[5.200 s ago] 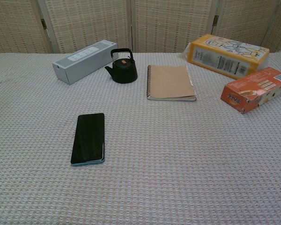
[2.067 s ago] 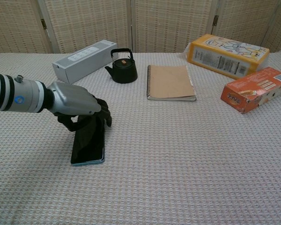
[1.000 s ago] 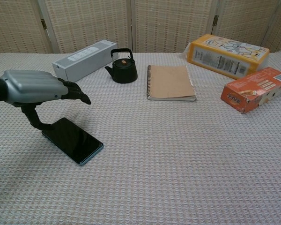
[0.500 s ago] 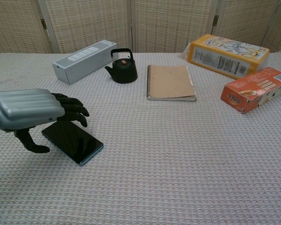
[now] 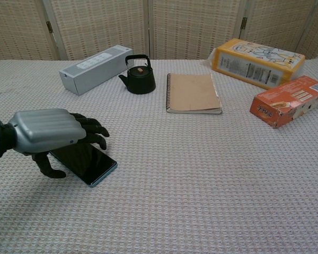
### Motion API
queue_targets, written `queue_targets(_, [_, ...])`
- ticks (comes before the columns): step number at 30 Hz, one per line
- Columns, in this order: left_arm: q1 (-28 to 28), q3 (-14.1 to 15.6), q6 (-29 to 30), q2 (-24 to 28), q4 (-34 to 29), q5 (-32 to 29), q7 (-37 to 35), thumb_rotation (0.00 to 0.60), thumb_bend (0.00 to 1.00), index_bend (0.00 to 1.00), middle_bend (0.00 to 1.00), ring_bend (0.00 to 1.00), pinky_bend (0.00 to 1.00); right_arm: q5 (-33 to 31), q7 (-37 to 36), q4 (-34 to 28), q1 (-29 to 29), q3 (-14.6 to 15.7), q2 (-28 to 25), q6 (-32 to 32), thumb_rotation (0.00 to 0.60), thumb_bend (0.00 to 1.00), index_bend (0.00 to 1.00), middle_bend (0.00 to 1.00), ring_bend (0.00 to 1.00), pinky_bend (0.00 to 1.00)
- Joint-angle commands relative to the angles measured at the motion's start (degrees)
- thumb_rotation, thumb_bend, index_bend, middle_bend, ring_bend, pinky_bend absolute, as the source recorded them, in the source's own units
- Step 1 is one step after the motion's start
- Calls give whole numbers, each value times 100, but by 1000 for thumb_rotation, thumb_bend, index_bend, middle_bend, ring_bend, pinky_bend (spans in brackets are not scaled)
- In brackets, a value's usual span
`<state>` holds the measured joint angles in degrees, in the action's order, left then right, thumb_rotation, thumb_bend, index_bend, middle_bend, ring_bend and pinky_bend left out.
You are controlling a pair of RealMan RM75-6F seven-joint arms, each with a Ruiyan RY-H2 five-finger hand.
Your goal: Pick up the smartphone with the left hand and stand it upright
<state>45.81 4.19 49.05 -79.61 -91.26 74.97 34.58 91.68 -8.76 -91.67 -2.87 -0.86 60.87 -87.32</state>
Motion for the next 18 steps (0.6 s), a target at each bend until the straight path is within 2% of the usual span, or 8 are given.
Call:
queue_targets(1, [10, -56, -36, -91, -18, -146, 154, 600, 254, 211, 103, 87, 171, -4, -8, 6, 4, -3, -5, -6, 600, 295, 223, 188, 143, 179])
queue_targets(18, [86, -158, -167, -338, 73, -511, 382, 600, 253, 229, 103, 87, 171, -41, -94, 96, 25, 6, 21, 3, 600, 296, 223, 188, 143, 179])
